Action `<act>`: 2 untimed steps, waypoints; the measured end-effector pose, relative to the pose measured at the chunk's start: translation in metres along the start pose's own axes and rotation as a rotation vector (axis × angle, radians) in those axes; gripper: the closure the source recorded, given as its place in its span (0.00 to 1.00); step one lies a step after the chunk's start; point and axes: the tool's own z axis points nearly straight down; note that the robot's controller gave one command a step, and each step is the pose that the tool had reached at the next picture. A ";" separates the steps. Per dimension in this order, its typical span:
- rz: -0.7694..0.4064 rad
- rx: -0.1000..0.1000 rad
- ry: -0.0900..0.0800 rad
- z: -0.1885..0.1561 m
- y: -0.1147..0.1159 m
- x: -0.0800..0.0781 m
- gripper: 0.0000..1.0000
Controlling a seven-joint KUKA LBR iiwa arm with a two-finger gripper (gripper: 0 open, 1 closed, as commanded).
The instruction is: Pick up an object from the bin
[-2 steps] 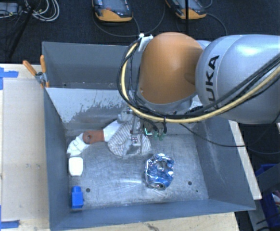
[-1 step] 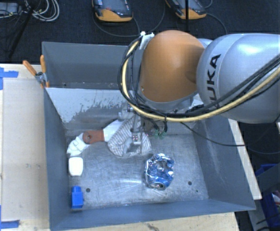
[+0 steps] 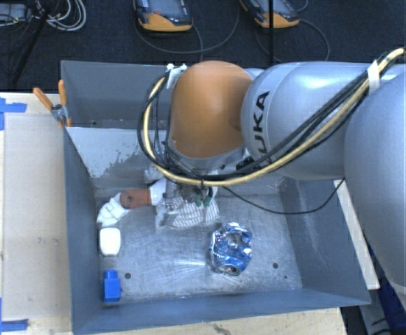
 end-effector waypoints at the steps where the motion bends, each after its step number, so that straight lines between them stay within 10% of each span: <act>1: 0.038 0.000 0.004 0.025 0.048 -0.036 0.00; 2: -0.219 0.000 0.002 0.070 0.064 -0.041 0.00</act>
Offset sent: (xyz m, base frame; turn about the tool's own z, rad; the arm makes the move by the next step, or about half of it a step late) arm 0.0359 0.0708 -0.0802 -0.2314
